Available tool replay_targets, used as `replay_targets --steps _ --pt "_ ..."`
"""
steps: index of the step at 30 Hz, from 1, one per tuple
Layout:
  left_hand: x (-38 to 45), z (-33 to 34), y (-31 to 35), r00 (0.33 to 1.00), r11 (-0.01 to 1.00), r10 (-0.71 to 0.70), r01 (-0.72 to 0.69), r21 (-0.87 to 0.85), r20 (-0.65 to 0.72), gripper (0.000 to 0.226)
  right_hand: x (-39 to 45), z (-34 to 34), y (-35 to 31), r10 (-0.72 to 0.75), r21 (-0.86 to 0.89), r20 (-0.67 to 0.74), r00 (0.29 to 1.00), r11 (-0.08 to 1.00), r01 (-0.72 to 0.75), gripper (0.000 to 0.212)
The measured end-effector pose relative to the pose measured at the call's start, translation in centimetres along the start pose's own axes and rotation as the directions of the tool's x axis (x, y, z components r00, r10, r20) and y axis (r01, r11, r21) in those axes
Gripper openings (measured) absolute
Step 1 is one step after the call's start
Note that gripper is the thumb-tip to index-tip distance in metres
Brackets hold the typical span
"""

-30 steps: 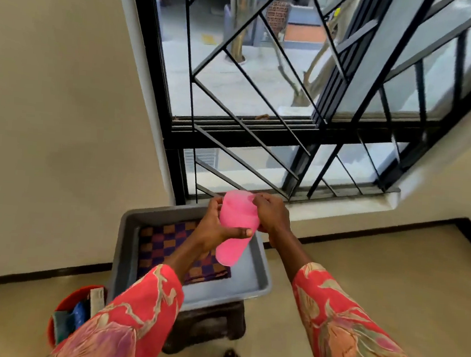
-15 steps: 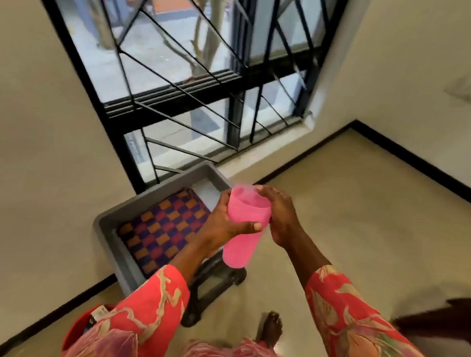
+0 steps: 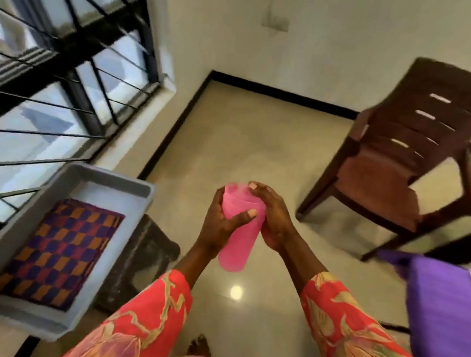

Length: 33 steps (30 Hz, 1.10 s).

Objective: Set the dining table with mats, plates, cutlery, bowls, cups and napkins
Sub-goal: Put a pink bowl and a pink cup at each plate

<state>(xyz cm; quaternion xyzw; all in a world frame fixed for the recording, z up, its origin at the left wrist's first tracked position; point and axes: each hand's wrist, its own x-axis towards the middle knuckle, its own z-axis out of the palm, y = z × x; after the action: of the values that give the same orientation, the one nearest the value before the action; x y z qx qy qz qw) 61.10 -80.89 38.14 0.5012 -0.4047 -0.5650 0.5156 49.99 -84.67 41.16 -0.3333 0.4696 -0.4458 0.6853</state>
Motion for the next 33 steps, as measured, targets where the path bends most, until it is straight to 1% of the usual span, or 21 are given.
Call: replay_targets --steps 4,9,12,15,17,21,22,25,27,28,30,31,33 --pt "-3.0 5.1 -2.0 0.998 0.999 0.001 -0.003 0.036 0.063 0.076 -4.8 -4.9 0.2 -0.021 0.027 -0.124 0.992 0.999 0.024 0.007" --pt "-9.0 10.4 -4.7 0.995 0.995 0.016 -0.026 0.097 0.103 0.067 -12.7 -10.1 1.8 -0.054 0.048 -0.248 0.967 0.997 0.068 0.005" --pt "-13.8 12.8 -6.1 0.990 0.988 0.060 -0.077 0.134 0.124 0.059 -17.8 -12.5 3.4 -0.082 0.059 -0.300 0.951 0.993 0.104 0.005" --pt "-19.0 14.8 -7.2 0.980 0.974 0.105 -0.135 0.183 0.167 0.068 -23.4 -14.5 5.4 -0.105 0.079 -0.345 0.933 0.987 0.140 0.006" --pt "-22.3 15.8 -8.0 0.974 0.966 0.112 -0.154 0.207 0.198 0.070 -27.1 -15.7 6.7 -0.123 0.102 -0.357 0.926 0.980 0.170 0.006" --pt "-28.9 17.9 -9.3 0.950 0.966 0.097 -0.162 0.201 0.296 0.066 -34.7 -18.2 9.4 -0.183 0.124 -0.408 0.894 0.959 0.253 0.007" --pt "-30.9 18.5 -9.5 0.941 0.966 0.093 -0.164 0.198 0.325 0.064 -36.8 -18.7 10.1 -0.201 0.139 -0.416 0.887 0.950 0.280 0.010" --pt "-35.5 20.3 -9.9 0.902 0.975 0.052 -0.139 0.175 0.429 0.054 -42.7 -20.1 11.4 -0.228 0.165 -0.455 0.861 0.928 0.333 0.032" --pt "-38.3 21.6 -10.0 0.869 0.979 0.022 -0.119 0.166 0.494 0.050 -46.3 -20.9 11.8 -0.242 0.161 -0.494 0.835 0.918 0.361 0.043" --pt "-39.5 22.3 -9.9 0.853 0.981 0.009 -0.108 0.160 0.522 0.049 -48.0 -21.2 11.8 -0.256 0.156 -0.503 0.825 0.912 0.379 0.042" --pt "-41.9 23.9 -9.4 0.821 0.987 -0.018 -0.078 0.143 0.570 0.047 -51.4 -21.8 11.4 -0.313 0.148 -0.503 0.806 0.887 0.437 0.026" --pt "-42.7 24.5 -9.1 0.807 0.989 -0.029 -0.063 0.135 0.589 0.047 -52.8 -22.0 11.0 -0.332 0.135 -0.506 0.796 0.881 0.454 0.022" --pt "-44.4 26.4 -8.6 0.755 0.994 -0.042 -0.036 0.105 0.655 0.051 -55.7 -23.1 10.3 -0.359 0.052 -0.541 0.760 0.888 0.456 0.030"
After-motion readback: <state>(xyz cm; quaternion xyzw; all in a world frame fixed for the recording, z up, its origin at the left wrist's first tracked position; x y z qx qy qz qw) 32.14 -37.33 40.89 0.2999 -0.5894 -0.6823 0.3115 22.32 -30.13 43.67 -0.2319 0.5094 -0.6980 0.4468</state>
